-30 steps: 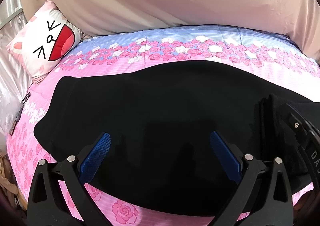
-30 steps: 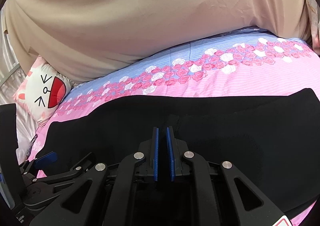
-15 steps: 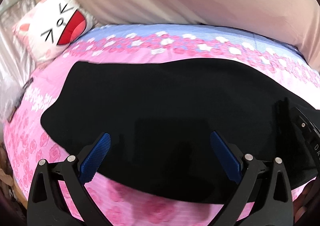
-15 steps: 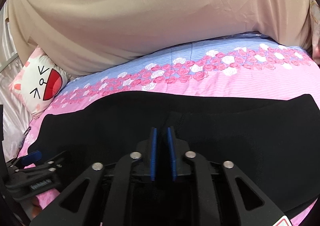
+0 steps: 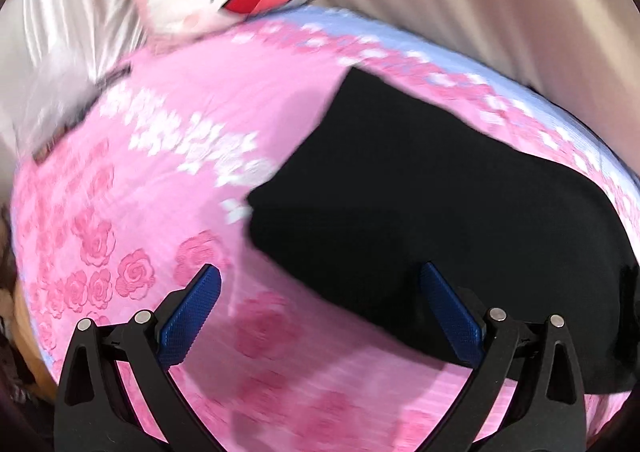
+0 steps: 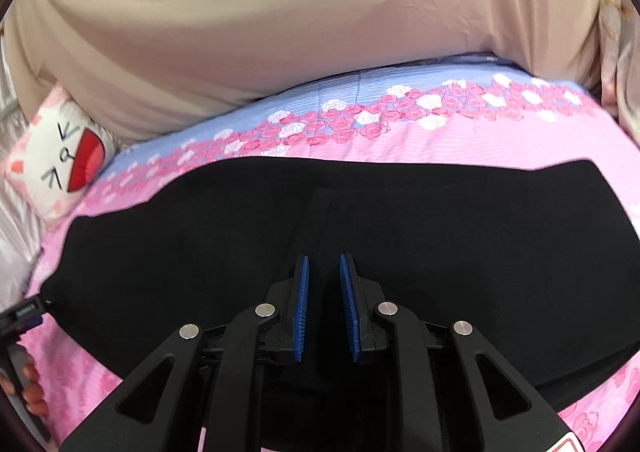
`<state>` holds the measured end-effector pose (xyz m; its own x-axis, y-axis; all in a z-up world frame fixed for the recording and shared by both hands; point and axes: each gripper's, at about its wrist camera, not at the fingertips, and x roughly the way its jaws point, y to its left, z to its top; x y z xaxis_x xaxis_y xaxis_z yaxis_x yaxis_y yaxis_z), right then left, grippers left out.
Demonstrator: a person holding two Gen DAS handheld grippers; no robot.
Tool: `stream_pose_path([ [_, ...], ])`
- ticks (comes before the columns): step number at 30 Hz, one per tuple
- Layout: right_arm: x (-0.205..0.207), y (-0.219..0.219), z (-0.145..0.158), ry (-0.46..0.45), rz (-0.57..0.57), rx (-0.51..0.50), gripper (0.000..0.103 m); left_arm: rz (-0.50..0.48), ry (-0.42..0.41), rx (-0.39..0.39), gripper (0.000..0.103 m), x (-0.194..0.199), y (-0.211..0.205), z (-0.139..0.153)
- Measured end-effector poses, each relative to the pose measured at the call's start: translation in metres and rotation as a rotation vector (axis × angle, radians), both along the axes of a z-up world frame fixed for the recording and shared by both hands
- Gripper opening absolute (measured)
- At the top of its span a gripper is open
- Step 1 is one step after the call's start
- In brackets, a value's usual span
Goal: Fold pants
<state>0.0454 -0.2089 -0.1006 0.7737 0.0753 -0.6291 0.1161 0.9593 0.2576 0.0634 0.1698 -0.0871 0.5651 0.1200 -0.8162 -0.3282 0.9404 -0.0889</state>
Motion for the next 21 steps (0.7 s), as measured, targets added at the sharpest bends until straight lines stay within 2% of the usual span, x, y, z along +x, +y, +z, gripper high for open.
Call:
stream_pose_path([
  [2,0.004,0.009,0.000,0.015,0.014,-0.007,0.019,-0.009,0.004,-0.083,0.098,0.001,0.013,-0.007],
  [3,0.007,0.020,0.000,0.031,0.030,-0.042,0.029,-0.012,-0.009,-0.093,0.098,0.001,0.016,-0.008],
  [4,0.009,0.031,-0.001,0.034,0.045,-0.093,0.046,-0.016,-0.015,-0.078,0.098,0.001,0.016,-0.007],
  [6,0.010,0.054,-0.002,0.040,0.061,-0.215,0.057,-0.018,-0.016,-0.065,0.098,0.004,0.014,-0.010],
  [7,0.009,0.058,0.000,0.031,0.058,-0.246,0.056,-0.011,-0.043,-0.056,0.098,0.004,0.013,-0.010],
  [8,0.006,0.057,0.004,0.010,0.058,-0.230,0.054,-0.008,-0.056,-0.053,0.098,0.006,0.013,-0.011],
  [10,-0.007,0.034,0.016,-0.044,0.043,-0.052,0.052,0.001,-0.067,-0.037,0.098,0.013,0.007,-0.011],
  [12,-0.021,0.009,0.027,-0.087,0.000,0.045,0.052,-0.005,-0.066,-0.054,0.098,0.023,0.004,-0.010],
  [14,-0.036,-0.014,0.037,-0.126,-0.060,0.051,0.052,-0.017,-0.060,-0.068,0.097,0.034,-0.004,-0.009],
  [15,-0.046,-0.030,0.042,-0.139,-0.105,0.034,0.054,-0.016,-0.059,-0.055,0.082,0.038,-0.009,-0.007],
  [16,-0.055,-0.043,0.044,-0.138,-0.140,0.020,0.054,-0.005,-0.066,-0.035,0.048,0.037,-0.011,-0.005],
  [17,-0.062,-0.053,0.045,-0.136,-0.165,0.015,0.054,-0.031,-0.079,-0.054,0.033,0.038,-0.016,-0.001],
  [18,-0.074,-0.070,0.044,-0.133,-0.208,0.020,0.054,-0.049,-0.081,-0.081,0.025,0.039,-0.020,0.004],
  [20,-0.090,-0.096,0.039,-0.124,-0.267,0.048,0.054,-0.074,-0.121,-0.038,0.023,0.037,-0.041,0.028],
  [21,-0.101,-0.115,0.034,-0.122,-0.308,0.072,0.055,-0.121,-0.161,-0.009,0.023,0.034,-0.060,0.048],
])
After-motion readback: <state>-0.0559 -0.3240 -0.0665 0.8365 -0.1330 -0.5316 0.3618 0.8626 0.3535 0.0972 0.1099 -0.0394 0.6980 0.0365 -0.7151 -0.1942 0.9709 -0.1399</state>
